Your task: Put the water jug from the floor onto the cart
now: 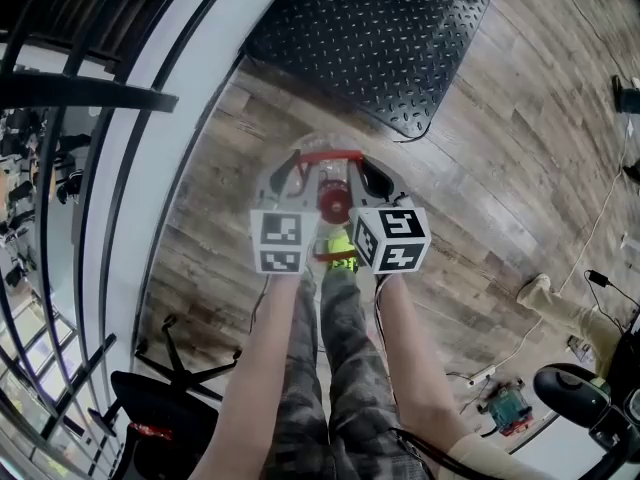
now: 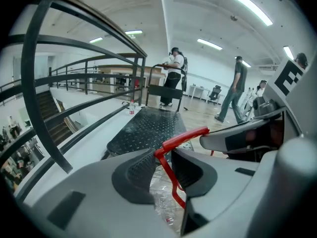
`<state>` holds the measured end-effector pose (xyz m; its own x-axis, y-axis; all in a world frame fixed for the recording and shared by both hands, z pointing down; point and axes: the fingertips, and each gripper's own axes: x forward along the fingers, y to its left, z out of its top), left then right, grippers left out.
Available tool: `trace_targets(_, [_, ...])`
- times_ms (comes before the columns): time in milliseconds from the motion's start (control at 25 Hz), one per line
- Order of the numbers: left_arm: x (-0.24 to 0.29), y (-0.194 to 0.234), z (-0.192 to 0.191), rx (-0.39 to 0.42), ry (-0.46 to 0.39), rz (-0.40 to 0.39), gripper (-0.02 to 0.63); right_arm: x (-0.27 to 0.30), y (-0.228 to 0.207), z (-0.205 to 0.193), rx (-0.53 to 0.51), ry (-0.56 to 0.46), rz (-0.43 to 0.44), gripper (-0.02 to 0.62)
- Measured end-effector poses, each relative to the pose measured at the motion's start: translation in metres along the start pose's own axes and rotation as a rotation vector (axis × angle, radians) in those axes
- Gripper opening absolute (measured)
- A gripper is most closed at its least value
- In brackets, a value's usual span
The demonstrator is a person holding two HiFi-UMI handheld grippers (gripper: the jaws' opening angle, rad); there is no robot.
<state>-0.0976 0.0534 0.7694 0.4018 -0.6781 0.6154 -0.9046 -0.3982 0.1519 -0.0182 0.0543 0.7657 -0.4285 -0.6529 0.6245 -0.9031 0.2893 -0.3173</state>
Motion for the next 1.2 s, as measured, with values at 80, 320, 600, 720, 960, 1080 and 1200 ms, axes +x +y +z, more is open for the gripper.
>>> trace_targets(80, [-0.003, 0.001, 0.000, 0.001, -0.005, 0.011, 0.104, -0.002, 0.002, 0.000, 0.000, -0.009, 0.003, 0.038])
trace_targets(320, [-0.015, -0.002, -0.003, 0.031, -0.019, 0.036, 0.094, -0.015, 0.010, -0.006, 0.030, -0.035, 0.007, 0.035])
trace_targets(600, [-0.030, -0.006, -0.003, 0.029, -0.031, 0.039, 0.092, -0.027, 0.018, -0.007, 0.018, -0.037, 0.014, 0.035])
trace_targets(720, [-0.041, -0.004, 0.000, 0.030, -0.029, 0.040, 0.092, -0.035, 0.029, -0.002, 0.008, -0.033, 0.013, 0.035])
trace_targets(960, [-0.059, -0.006, 0.035, 0.060, -0.054, 0.025, 0.092, -0.053, 0.039, 0.030, -0.005, -0.064, 0.003, 0.035])
trace_targets(1080, [-0.070, -0.005, 0.062, 0.086, -0.069, 0.013, 0.092, -0.063, 0.046, 0.054, 0.002, -0.084, -0.001, 0.035])
trace_targets(1200, [-0.091, -0.009, 0.089, 0.100, -0.069, 0.009, 0.092, -0.084, 0.058, 0.078, 0.013, -0.088, 0.003, 0.035])
